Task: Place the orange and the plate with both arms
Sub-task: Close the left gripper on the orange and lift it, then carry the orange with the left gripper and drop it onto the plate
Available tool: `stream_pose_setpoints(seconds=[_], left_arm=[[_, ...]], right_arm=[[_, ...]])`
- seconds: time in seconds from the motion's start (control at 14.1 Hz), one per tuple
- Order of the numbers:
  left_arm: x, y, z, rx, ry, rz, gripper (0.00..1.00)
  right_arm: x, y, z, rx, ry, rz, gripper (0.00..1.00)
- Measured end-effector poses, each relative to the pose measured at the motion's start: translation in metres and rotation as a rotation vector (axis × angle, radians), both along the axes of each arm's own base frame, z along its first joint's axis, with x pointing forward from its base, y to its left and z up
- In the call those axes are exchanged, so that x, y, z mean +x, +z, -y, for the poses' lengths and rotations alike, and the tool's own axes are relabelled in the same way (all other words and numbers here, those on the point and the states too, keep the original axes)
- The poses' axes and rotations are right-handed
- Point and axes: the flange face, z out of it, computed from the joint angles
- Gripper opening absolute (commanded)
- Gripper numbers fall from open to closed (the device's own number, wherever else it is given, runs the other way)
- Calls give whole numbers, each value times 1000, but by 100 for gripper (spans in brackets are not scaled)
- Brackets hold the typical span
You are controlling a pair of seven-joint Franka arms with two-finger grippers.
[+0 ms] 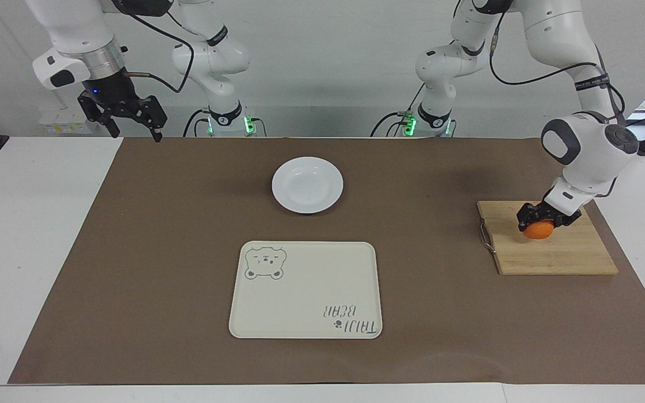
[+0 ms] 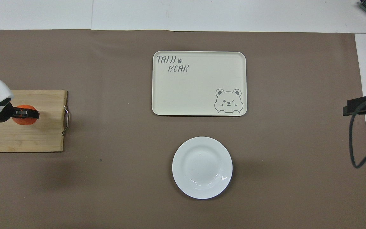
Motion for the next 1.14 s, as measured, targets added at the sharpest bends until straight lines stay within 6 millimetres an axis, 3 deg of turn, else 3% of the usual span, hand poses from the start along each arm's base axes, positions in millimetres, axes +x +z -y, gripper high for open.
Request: stream_pose_setpoints(seconds=[0.35,0.57,0.85,1.14], left_arm=[[12,62,35,12,111,-28,0],[13,112,80,18,175,-41,0],[8,124,185,36,251,-38,0],[-17,125,293,32,272,-33,0]], right_arm=[[0,0,1,0,-1,0,100],[0,0,1,0,-2,-1,100],[0,-1,3,0,-5,-3,100],[0,-2,3,0,-6,-4,100]])
